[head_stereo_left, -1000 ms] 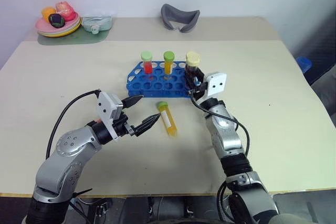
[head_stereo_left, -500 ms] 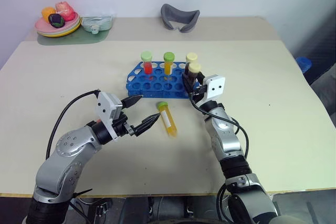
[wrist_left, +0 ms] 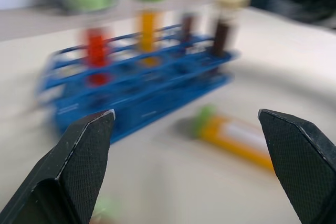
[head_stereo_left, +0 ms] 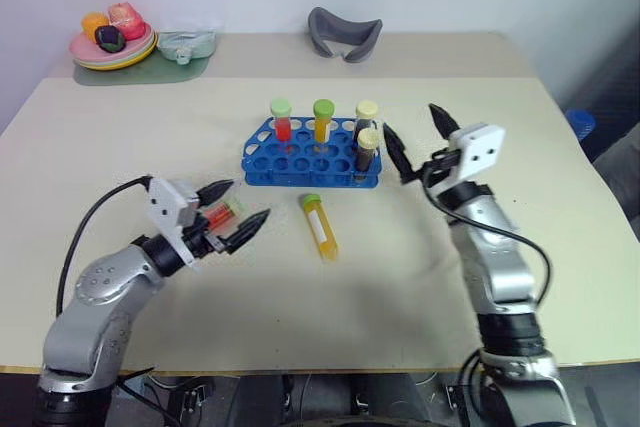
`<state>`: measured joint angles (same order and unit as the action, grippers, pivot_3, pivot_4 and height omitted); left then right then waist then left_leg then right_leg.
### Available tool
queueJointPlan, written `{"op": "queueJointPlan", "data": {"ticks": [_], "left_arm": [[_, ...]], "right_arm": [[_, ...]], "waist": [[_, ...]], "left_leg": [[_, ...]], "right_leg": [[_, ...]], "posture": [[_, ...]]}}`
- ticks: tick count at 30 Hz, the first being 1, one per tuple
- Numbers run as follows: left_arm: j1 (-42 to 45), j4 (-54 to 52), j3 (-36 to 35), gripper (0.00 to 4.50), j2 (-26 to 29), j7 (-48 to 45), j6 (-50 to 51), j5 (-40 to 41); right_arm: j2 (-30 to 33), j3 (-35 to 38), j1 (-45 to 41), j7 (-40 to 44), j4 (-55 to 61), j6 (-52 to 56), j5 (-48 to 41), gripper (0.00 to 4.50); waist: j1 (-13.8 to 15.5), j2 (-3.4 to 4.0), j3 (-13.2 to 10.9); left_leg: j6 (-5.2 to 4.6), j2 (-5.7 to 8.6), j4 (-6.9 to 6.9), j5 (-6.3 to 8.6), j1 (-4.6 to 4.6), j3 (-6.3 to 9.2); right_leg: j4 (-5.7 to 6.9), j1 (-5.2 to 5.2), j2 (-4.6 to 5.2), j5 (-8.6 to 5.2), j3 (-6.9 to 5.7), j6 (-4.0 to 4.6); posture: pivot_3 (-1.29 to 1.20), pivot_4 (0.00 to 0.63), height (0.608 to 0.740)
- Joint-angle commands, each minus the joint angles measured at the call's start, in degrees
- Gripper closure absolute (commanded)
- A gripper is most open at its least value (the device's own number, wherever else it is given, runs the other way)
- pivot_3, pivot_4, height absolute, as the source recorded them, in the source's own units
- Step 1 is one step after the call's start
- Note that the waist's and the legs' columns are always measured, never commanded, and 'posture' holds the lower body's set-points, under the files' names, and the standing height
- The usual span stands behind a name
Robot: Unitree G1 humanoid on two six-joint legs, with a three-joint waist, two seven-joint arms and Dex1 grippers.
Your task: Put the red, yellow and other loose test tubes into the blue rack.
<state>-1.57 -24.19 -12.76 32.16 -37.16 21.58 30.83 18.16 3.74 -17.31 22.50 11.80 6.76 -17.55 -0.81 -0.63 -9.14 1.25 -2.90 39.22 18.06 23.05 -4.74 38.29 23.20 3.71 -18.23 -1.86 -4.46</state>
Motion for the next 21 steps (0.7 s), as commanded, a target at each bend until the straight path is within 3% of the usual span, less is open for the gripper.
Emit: {"op": "queueJointPlan", "data": {"ticks": [1, 4, 7, 10, 14, 16, 21], "left_arm": [[0.1, 1.5, -2.4, 0.00, 1.4, -1.6, -2.9, -1.0], [-0.7, 4.5, -3.6, 0.00, 3.7, -5.0, -4.8, -1.4], [-0.6, 7.4, -4.3, 0.00, 5.4, -7.9, -6.1, -1.2], [-0.9, 9.1, -3.3, 0.00, 7.3, -11.4, -7.3, -2.0], [-1.0, 10.6, -2.8, 0.00, 8.2, -14.0, -8.0, -2.4], [-0.7, 10.9, -2.6, 0.00, 8.1, -14.3, -8.2, -2.6], [-1.1, 10.2, -2.6, 0.00, 7.5, -14.3, -8.1, -2.5]], "right_arm": [[3.9, 0.6, 0.9, 3.6, 8.2, 8.7, -5.7, 0.26], [11.2, 1.2, 0.7, 5.1, 18.9, 27.2, -18.3, 0.26], [14.3, -0.3, -3.9, -1.4, 25.5, 44.6, -26.7, 0.26], [12.5, -1.4, -10.8, -9.7, 27.5, 61.7, -36.6, 0.26], [4.5, -4.5, -22.9, -20.8, 21.4, 83.0, -35.3, 0.26], [0.7, -4.8, -25.5, -27.4, 16.0, 85.7, -36.9, 0.26], [-1.2, -9.9, -30.2, -38.7, 8.6, 85.7, -45.9, 0.26]], "waist": [[0.0, 0.01, 0.0], [0.0, 0.02, 0.0], [-0.2, 0.01, 0.0], [-0.2, -0.01, 0.0], [-0.2, -0.02, 0.0], [-0.2, -0.05, 0.1], [-0.2, -0.06, 0.1]], "left_leg": [[0.00, 0.00, -0.01, 0.00, -0.01, 0.00], [-0.02, 0.00, -0.01, 0.01, 0.00, -0.01], [-0.03, -0.02, -0.02, 0.02, 0.00, 0.01], [-0.28, -0.04, -0.01, 0.16, -0.03, 0.02], [-0.16, -0.01, -0.01, 0.09, 0.01, -0.01], [-0.10, -0.02, -0.01, 0.06, 0.02, 0.00], [-0.11, 0.09, 0.02, 0.06, 0.28, -0.06]], "right_leg": [[0.00, 0.00, 0.00, 0.00, 0.00, 0.00], [0.01, 0.01, 0.01, 0.00, 0.01, 0.00], [0.00, 0.01, 0.06, 0.00, 0.00, 0.01], [0.05, 0.01, 0.07, 0.00, 0.00, 0.04], [0.04, 0.05, 0.12, 0.00, 0.00, 0.04], [0.06, 0.07, 0.11, 0.00, 0.00, 0.04], [0.01, 0.27, 0.20, 0.02, -0.02, 0.02]], "posture": [[0.00, 0.150, 0.735], [0.00, 0.150, 0.735], [0.00, 0.150, 0.735], [0.00, 0.150, 0.735], [0.00, 0.150, 0.735], [0.00, 0.150, 0.735], [0.00, 0.150, 0.735]]}}
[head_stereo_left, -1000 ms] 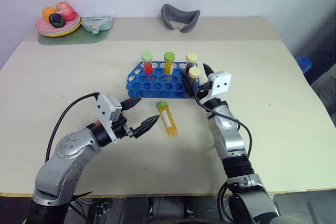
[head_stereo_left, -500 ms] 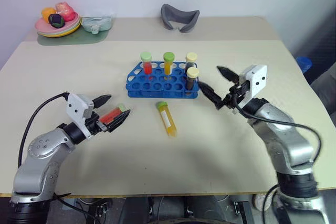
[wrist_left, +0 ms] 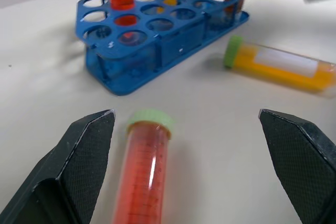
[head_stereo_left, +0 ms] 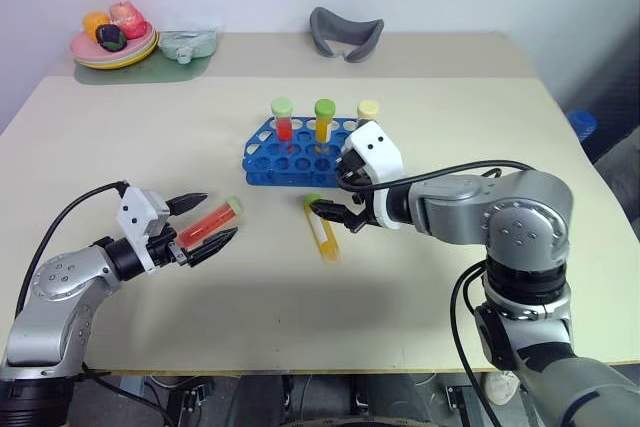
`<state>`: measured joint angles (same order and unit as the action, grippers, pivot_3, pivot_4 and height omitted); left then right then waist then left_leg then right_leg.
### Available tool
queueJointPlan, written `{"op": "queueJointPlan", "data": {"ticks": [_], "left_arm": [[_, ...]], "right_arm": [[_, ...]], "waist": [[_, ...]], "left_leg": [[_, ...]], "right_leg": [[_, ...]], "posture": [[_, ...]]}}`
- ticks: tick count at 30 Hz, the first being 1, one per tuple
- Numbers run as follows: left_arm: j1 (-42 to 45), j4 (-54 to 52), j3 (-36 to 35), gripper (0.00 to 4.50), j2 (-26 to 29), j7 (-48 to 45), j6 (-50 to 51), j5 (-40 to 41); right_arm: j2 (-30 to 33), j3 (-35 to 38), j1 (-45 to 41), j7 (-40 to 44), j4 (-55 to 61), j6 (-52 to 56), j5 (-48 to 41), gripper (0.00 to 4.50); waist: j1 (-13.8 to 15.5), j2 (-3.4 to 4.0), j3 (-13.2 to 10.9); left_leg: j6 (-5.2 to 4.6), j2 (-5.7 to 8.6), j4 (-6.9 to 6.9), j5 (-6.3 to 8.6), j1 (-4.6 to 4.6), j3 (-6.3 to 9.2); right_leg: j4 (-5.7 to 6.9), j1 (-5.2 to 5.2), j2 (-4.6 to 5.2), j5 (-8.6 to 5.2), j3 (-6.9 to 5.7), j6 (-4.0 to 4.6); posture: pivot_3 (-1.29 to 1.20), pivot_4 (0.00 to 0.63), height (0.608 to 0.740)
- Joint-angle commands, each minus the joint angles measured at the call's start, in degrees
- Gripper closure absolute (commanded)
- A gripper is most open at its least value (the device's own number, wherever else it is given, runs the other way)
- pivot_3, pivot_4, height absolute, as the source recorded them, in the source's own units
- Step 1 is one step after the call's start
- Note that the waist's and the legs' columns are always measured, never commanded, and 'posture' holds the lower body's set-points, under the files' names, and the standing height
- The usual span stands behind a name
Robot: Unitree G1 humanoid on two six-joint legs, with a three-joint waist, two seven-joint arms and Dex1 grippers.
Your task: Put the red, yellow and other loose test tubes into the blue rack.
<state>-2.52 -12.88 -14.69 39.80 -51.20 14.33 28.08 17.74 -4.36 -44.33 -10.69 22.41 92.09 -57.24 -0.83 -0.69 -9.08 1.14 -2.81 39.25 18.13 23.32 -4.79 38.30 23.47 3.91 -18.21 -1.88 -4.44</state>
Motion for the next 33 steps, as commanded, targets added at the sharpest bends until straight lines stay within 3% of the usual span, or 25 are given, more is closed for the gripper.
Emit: {"op": "queueJointPlan", "data": {"ticks": [1, 11, 21, 33], "left_arm": [[-0.6, -1.5, -0.6, 0.00, -0.3, -0.2, -0.7, 0.3], [-4.6, -6.5, 0.1, 0.00, -0.9, -0.2, 0.4, 1.3], [-4.6, -8.4, 0.2, 0.00, -1.4, 0.6, 1.6, 1.3], [-3.6, -11.3, 1.8, 0.00, -1.1, 1.0, 5.0, 1.8]], "right_arm": [[-1.5, -2.0, -3.7, -8.4, -4.3, 0.4, -8.6, 0.26], [-7.4, -3.8, -9.8, -29.5, -21.5, 0.4, -23.0, 0.26], [-13.9, -2.9, -12.9, -42.1, -33.4, 0.4, -22.9, 0.26], [-16.8, -1.3, -13.3, -51.4, -38.0, 0.4, -19.5, 0.26]], "waist": [[-0.3, 0.00, 0.0], [-1.6, -0.01, 0.0], [-1.7, 0.00, 0.0], [-1.7, 0.01, 0.0]], "left_leg": [[0.00, 0.00, 0.00, 0.00, 0.01, -0.02], [0.01, -0.08, -0.01, -0.01, 0.02, 0.00], [0.01, -0.10, -0.02, -0.01, 0.03, 0.01], [0.02, -0.10, -0.02, -0.01, 0.04, 0.02]], "right_leg": [[0.00, 0.02, 0.00, 0.00, 0.00, 0.00], [0.01, 0.03, -0.06, 0.00, -0.01, 0.00], [0.01, 0.04, -0.07, 0.00, 0.00, 0.00], [0.01, 0.05, -0.07, 0.00, 0.00, 0.00]], "posture": [[0.00, 0.150, 0.735], [0.00, 0.150, 0.735], [0.00, 0.150, 0.735], [0.00, 0.150, 0.735]]}}
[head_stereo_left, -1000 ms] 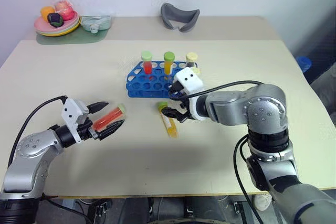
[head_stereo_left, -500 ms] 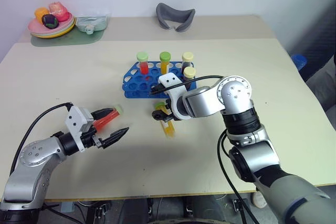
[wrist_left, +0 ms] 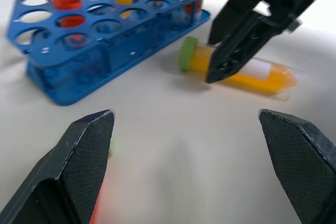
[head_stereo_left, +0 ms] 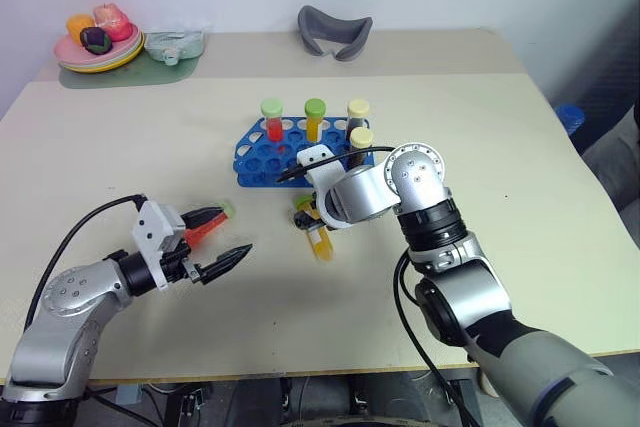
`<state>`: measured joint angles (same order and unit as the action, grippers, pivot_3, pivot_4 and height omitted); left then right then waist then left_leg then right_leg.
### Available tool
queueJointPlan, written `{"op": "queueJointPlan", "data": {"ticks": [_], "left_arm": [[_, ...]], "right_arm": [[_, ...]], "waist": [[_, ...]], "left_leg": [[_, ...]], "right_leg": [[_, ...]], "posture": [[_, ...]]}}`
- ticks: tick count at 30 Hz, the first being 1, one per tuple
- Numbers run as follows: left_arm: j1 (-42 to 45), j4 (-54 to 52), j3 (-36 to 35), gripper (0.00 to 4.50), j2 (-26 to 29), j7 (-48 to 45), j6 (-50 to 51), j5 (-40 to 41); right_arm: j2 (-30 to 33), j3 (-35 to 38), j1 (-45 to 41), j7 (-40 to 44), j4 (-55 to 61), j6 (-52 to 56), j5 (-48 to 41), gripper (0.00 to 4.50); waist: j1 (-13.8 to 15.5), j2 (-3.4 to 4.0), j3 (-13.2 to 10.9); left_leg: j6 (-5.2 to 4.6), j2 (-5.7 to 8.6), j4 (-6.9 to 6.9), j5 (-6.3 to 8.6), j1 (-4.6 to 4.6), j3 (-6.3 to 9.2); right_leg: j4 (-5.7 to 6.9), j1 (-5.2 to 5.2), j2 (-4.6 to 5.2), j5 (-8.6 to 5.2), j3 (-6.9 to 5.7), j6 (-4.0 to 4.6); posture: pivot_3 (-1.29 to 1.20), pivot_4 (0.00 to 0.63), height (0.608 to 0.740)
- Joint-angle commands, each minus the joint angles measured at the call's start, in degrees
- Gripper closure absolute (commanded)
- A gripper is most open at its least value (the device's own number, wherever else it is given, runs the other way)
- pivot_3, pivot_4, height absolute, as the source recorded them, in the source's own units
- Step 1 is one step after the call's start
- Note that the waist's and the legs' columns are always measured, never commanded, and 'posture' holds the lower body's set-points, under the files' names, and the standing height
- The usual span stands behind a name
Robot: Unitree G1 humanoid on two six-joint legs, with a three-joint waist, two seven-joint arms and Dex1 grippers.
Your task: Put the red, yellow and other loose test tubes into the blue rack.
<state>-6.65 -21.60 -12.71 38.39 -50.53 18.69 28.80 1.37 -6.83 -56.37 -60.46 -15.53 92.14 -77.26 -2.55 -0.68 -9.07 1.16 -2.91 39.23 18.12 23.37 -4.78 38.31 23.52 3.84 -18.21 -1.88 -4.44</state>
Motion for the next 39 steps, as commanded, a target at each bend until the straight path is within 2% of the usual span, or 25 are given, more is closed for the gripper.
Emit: {"op": "queueJointPlan", "data": {"ticks": [1, 14, 16, 25, 28, 32, 37, 39], "left_arm": [[0.8, -2.9, 0.1, 0.00, 0.4, 0.4, 1.0, 1.2], [-0.1, -0.1, -0.2, 0.00, 0.2, -1.3, -1.2, 0.1], [-0.6, 0.4, -0.2, 0.00, 0.0, -1.5, -2.0, -0.1], [-1.1, -0.1, -0.2, 0.00, -0.1, -1.1, -2.5, -0.2], [-0.9, -1.1, -0.1, 0.00, 0.0, -0.4, -1.5, 0.1], [-0.2, -2.1, 0.2, 0.00, 0.2, 0.6, -0.4, 0.4], [1.0, -2.7, 0.4, 0.00, 0.3, 1.3, 1.2, 0.6], [1.2, -2.9, 0.4, 0.00, 0.2, 1.5, 1.6, 0.7]], "right_arm": [[-0.7, 1.4, -1.5, -2.2, -0.3, 0.4, 1.1, 0.26], [-1.4, 0.7, -1.5, -2.0, -1.9, 0.4, 3.2, 0.26], [-1.4, 0.6, -1.4, -1.7, -1.8, 0.4, 3.4, 0.77], [-1.7, 0.6, -2.0, -0.5, -2.0, 0.4, 3.1, 0.77], [-1.7, 0.5, -2.0, -0.5, -2.0, 0.4, 3.0, 1.66], [-2.1, 0.8, -2.0, -0.6, -1.7, 0.4, 3.2, 3.53], [-1.9, 0.9, -2.1, -0.3, -1.1, 0.4, 3.4, 3.53], [-1.2, 0.3, -2.5, 2.5, 0.9, 0.4, 3.7, 3.53]], "waist": [[0.0, 0.00, 0.0], [0.0, 0.01, 0.0], [0.0, 0.00, 0.0], [-0.1, 0.01, 0.0], [-0.2, 0.01, 0.0], [-0.2, 0.01, 0.0], [-0.2, 0.01, 0.0], [-0.2, 0.01, 0.0]], "left_leg": [[0.00, 0.00, 0.00, 0.00, 0.00, 0.00], [0.00, 0.00, -0.02, 0.00, 0.00, 0.00], [0.00, 0.00, -0.01, 0.00, 0.00, 0.00], [-0.01, -0.01, -0.03, 0.01, 0.00, 0.01], [-0.01, -0.02, -0.03, 0.01, 0.00, 0.01], [-0.01, -0.02, -0.06, 0.01, 0.00, 0.01], [-0.01, -0.02, -0.06, 0.01, 0.00, 0.01], [-0.01, -0.02, -0.06, 0.01, 0.00, 0.01]], "right_leg": [[0.00, 0.00, 0.00, 0.00, 0.00, 0.00], [-0.02, 0.00, 0.00, 0.00, 0.00, 0.00], [-0.02, 0.00, 0.00, 0.00, 0.00, 0.00], [-0.03, 0.00, 0.00, 0.00, 0.00, 0.00], [-0.03, 0.00, 0.00, 0.00, 0.00, 0.00], [-0.05, 0.01, 0.00, 0.00, 0.00, 0.01], [-0.05, 0.01, 0.01, 0.00, 0.00, 0.01], [-0.05, 0.01, 0.01, 0.00, 0.00, 0.01]], "posture": [[0.00, 0.150, 0.735], [0.00, 0.150, 0.735], [0.00, 0.150, 0.735], [0.00, 0.150, 0.735], [0.00, 0.150, 0.735], [0.00, 0.150, 0.735], [0.00, 0.150, 0.735], [0.00, 0.150, 0.735]]}}
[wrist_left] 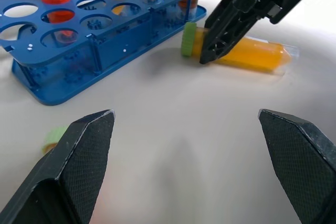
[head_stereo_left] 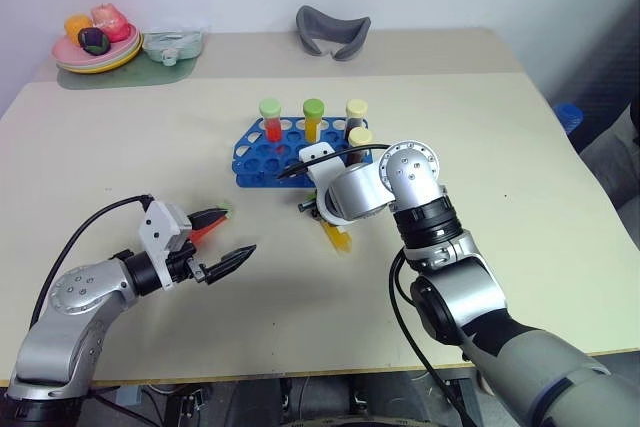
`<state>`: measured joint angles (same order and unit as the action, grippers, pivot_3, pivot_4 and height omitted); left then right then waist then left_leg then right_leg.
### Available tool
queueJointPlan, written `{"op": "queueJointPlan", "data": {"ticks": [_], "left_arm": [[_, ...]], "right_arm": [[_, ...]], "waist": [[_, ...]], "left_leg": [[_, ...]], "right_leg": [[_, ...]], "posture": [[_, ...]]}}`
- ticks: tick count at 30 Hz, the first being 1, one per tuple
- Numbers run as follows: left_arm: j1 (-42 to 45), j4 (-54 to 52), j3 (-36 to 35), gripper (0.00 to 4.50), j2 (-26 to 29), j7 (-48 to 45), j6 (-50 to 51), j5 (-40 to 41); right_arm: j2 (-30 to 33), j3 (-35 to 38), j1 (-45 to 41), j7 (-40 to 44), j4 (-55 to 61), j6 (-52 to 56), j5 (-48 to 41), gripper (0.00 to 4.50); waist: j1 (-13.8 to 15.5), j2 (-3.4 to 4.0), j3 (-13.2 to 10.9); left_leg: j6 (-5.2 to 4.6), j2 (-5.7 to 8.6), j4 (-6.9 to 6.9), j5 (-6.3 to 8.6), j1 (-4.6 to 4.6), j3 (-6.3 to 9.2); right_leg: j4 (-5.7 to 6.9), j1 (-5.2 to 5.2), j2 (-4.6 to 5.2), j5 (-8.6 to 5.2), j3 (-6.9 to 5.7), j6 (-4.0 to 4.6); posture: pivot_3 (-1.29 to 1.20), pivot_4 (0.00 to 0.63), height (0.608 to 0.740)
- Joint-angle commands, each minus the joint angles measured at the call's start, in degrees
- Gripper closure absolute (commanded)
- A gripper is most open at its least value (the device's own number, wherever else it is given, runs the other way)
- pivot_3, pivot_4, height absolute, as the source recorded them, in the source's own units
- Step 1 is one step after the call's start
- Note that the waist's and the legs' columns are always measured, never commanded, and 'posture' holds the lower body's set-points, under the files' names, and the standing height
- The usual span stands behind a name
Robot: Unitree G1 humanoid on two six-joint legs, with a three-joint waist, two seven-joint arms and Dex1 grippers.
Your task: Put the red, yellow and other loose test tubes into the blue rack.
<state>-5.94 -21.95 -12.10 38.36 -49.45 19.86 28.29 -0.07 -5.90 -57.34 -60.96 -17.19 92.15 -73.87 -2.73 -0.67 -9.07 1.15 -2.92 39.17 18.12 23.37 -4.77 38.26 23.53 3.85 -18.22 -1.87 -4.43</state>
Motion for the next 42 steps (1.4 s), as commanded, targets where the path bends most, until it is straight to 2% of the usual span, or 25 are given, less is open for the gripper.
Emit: {"op": "queueJointPlan", "data": {"ticks": [1, 4, 7, 10, 12, 16, 18, 21, 27, 34, 42], "left_arm": [[0.5, -2.8, -0.3, 0.00, 0.2, 0.5, 0.6, 1.2], [0.4, -3.6, -0.6, 0.00, 0.2, 1.1, 1.4, 1.3], [-0.2, -4.3, -1.4, 0.00, 0.4, 1.8, 1.8, 1.6], [-0.6, -4.5, -2.0, 0.00, 0.3, 2.3, 1.9, 1.7], [-0.8, -4.3, -2.3, 0.00, 0.3, 2.7, 1.8, 1.5], [-0.9, -4.3, -2.4, 0.00, -0.1, 3.2, 1.8, 1.8], [-0.2, -4.5, -1.6, 0.00, -0.5, 4.0, 2.1, 1.7], [1.8, -5.8, -0.2, 0.00, -1.1, 5.8, 3.7, 2.2], [5.2, -6.8, -0.3, 0.00, -1.7, 7.8, 6.6, 3.9], [5.2, -7.2, -1.6, 0.00, -2.6, 9.6, 7.4, 5.4], [4.0, -6.7, -2.1, 0.00, -2.4, 9.3, 6.6, 5.6]], "right_arm": [[0.7, -1.2, -1.9, 5.7, 4.4, 0.4, 0.6, 3.53], [2.4, -2.4, -3.6, 16.5, 11.4, 0.3, -1.4, 3.53], [6.8, -4.3, -4.5, 29.9, 23.3, -2.7, 2.0, 3.53], [10.4, -4.5, -0.5, 44.0, 33.6, -15.8, 8.7, 3.53], [13.3, -6.5, 3.2, 52.2, 38.3, -27.6, 17.4, 3.53], [17.3, -14.1, 11.1, 63.2, 38.2, -50.3, 37.1, 3.53], [15.8, -15.7, 13.9, 65.5, 34.0, -59.9, 44.2, 3.53], [10.2, -14.5, 16.9, 64.5, 25.1, -73.6, 52.6, 3.53], [3.2, -11.5, 17.7, 65.9, 11.3, -89.6, 60.8, 3.53], [0.2, -9.6, 19.8, 68.0, 4.8, -98.8, 66.2, 3.53], [-2.0, -7.6, 21.6, 70.3, 0.2, -103.3, 68.1, 3.53]], "waist": [[0.0, 0.01, 0.0], [0.1, 0.04, 0.0], [0.1, 0.06, 0.0], [0.3, 0.01, 0.0], [0.4, -0.03, 0.0], [0.3, -0.02, 0.0], [0.2, -0.02, 0.0], [0.0, 0.00, 0.0], [0.3, -0.01, 0.0], [0.2, -0.01, 0.0], [0.2, -0.01, 0.0]], "left_leg": [[0.00, 0.00, 0.00, 0.00, 0.00, 0.00], [-0.01, 0.00, -0.01, 0.00, 0.06, 0.00], [-0.12, 0.00, -0.03, 0.07, 0.14, 0.00], [-0.39, 0.01, -0.04, 0.22, 0.14, 0.04], [-0.44, 0.03, -0.03, 0.25, 0.13, 0.06], [-0.43, 0.06, -0.01, 0.25, 0.10, 0.05], [-0.39, 0.05, -0.02, 0.22, 0.09, 0.04], [-0.02, 0.00, -0.03, 0.01, 0.06, 0.01], [0.04, 0.02, 0.01, -0.02, 0.05, 0.02], [0.08, 0.01, 0.00, -0.04, 0.03, 0.02], [0.09, 0.02, 0.01, -0.05, -0.04, 0.02]], "right_leg": [[-0.01, 0.00, 0.00, 0.00, 0.00, 0.00], [-0.02, 0.06, 0.00, 0.00, 0.00, 0.00], [-0.03, 0.15, -0.01, 0.00, 0.00, 0.00], [-0.08, 0.12, 0.00, 0.00, 0.00, 0.00], [-0.12, 0.07, 0.02, 0.01, -0.02, -0.01], [-0.11, 0.05, 0.03, 0.01, -0.02, -0.02], [-0.10, 0.05, 0.02, 0.01, -0.02, -0.02], [-0.07, 0.07, -0.04, 0.01, 0.00, -0.01], [-0.05, 0.03, -0.03, 0.01, 0.00, -0.02], [-0.03, 0.03, -0.04, 0.01, 0.00, -0.01], [-0.02, -0.03, -0.04, 0.01, 0.00, -0.01]], "posture": [[0.00, 0.150, 0.735], [0.00, 0.150, 0.735], [0.00, 0.150, 0.735], [0.00, 0.150, 0.735], [0.00, 0.150, 0.735], [0.00, 0.150, 0.735], [0.00, 0.150, 0.735], [0.00, 0.150, 0.735], [0.00, 0.150, 0.735], [0.00, 0.150, 0.735], [0.00, 0.150, 0.735]]}}
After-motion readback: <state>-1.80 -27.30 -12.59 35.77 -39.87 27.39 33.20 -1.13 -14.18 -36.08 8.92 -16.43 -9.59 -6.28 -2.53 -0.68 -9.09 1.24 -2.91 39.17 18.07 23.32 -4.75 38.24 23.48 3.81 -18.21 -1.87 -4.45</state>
